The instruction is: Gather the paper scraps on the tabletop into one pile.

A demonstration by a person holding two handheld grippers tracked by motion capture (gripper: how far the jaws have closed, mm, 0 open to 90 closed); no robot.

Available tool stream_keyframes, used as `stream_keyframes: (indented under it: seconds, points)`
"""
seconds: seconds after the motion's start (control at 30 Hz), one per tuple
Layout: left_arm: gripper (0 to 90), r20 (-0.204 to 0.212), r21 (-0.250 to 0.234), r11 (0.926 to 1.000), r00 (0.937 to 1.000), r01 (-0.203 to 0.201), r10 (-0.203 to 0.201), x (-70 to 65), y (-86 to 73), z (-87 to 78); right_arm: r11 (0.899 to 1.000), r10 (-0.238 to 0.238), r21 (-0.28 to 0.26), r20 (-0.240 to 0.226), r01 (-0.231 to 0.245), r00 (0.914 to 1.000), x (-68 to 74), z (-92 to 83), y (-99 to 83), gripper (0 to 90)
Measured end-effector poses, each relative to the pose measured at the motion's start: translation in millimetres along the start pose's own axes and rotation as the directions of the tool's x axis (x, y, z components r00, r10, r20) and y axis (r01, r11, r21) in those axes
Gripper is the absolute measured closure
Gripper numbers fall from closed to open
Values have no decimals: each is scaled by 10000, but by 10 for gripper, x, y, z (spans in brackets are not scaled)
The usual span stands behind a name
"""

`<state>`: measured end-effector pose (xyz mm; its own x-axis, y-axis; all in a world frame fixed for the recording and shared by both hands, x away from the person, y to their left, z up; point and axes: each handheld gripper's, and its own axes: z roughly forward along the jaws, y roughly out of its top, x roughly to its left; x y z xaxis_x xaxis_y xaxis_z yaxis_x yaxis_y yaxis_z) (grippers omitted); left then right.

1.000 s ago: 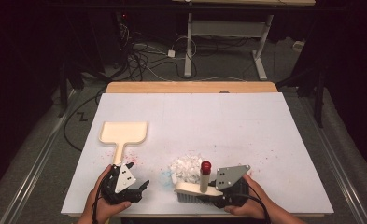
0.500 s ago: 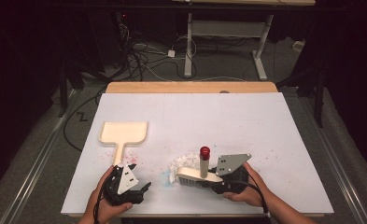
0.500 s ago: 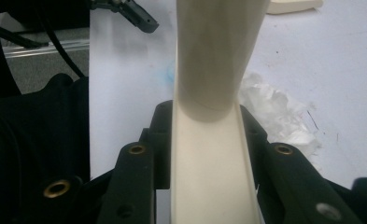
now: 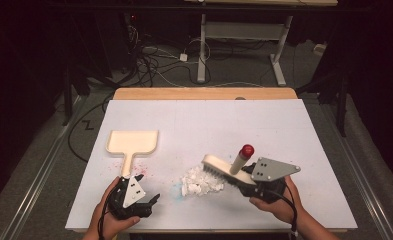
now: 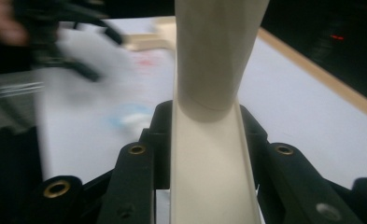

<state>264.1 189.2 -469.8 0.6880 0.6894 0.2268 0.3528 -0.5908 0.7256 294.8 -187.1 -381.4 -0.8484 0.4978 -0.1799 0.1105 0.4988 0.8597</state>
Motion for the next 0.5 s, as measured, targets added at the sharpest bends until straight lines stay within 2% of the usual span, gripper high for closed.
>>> stream_keyframes:
  seconds: [0.03, 0.1, 0.17, 0.2, 0.33, 0.4, 0.5]
  points:
    - [204, -1, 10, 10000, 10000, -24, 24, -2, 2, 3, 9993, 356, 88, 470, -361, 9983, -47, 24, -26, 675]
    - [204, 5, 27, 10000, 10000, -65, 65, -5, 7, 6, 9963, 784, 250, 1313, -824, 9882, -112, 110, -96, 675]
    - [204, 13, 35, 10000, 10000, -76, 76, -7, 11, 7, 9944, 792, 510, 2227, -928, 9717, -121, 234, -161, 675]
    - [204, 23, 34, 10000, 10000, -70, 70, -7, 12, 8, 9933, 826, 581, 2494, -1000, 9649, -123, 300, -190, 675]
    - [204, 32, 91, 9999, 10000, -83, 82, -8, 8, 24, 9863, 948, 1006, 3047, -1310, 9477, -101, 556, -281, 675]
    - [204, 59, 77, 9999, 9999, -97, 97, -11, 9, 21, 9823, 1053, 1167, 3044, -1468, 9467, -76, 678, -294, 676]
    - [204, 78, 38, 10000, 9999, -75, 75, -10, 5, 13, 9808, 1096, 1232, 2928, -1512, 9499, 21, 803, -255, 675]
